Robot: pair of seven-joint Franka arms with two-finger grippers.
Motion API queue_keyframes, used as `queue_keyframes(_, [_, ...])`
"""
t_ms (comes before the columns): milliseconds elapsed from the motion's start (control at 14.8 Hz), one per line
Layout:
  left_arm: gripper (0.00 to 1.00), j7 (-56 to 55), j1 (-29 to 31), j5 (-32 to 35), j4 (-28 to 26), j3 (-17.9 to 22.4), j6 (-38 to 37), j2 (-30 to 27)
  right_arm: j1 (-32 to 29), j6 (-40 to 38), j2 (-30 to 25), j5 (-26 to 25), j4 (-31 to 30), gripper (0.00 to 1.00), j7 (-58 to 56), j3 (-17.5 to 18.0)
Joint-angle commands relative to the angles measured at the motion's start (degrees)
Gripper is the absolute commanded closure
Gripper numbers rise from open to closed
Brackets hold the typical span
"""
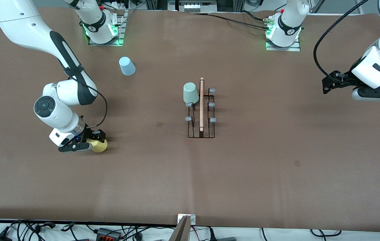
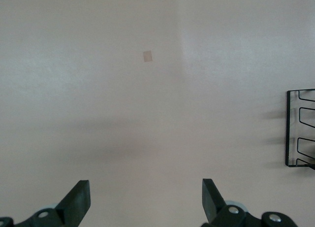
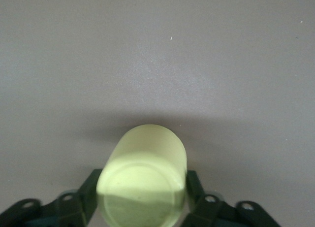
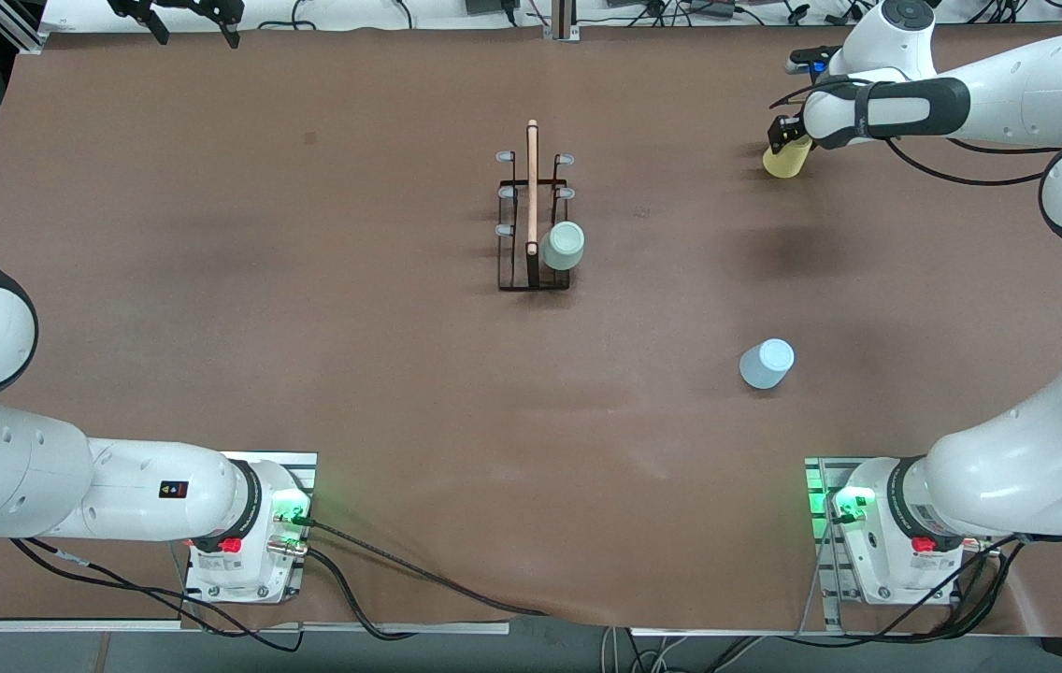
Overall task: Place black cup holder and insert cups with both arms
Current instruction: 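Carry the yellow cup to the rack with the right gripper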
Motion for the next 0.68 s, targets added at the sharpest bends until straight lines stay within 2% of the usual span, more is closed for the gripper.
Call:
queue_keyframes(0, [0.00,0.82,0.13,0.54,1.68,-0.03,-1.50,0.67,0.41,0.14,-0.45,-0.89,0.91,0.78,-1.08,-0.33])
queue_keyframes(135, [0.00,0.82,0.13,0.54,1.68,-0.03,-1.50,0.67,0.41,-1.09,-1.94,-0.98,1.35,0.82,-1.09,-0.33])
queue_keyframes(338, [0.00,0.91,0.13,0.54,1.68,-0.12,-1.59,0.67,3.99,-8.54,-8.43,1.12,1.88,0.83,3.63,-0.15])
queue_keyframes(473, [0.00,0.91,0.13,0.54,1.68,-0.12,-1.77,0.67,9.25,-13.55,-12.04,2.27,2.32,0.83,14.76,-0.06])
queue_keyframes(609, [0.00,0.91,0.13,0.54,1.68,-0.03,-1.77,0.67,15.49,-14.80,-12.50,2.97,3.72,0.83,27.85,0.72])
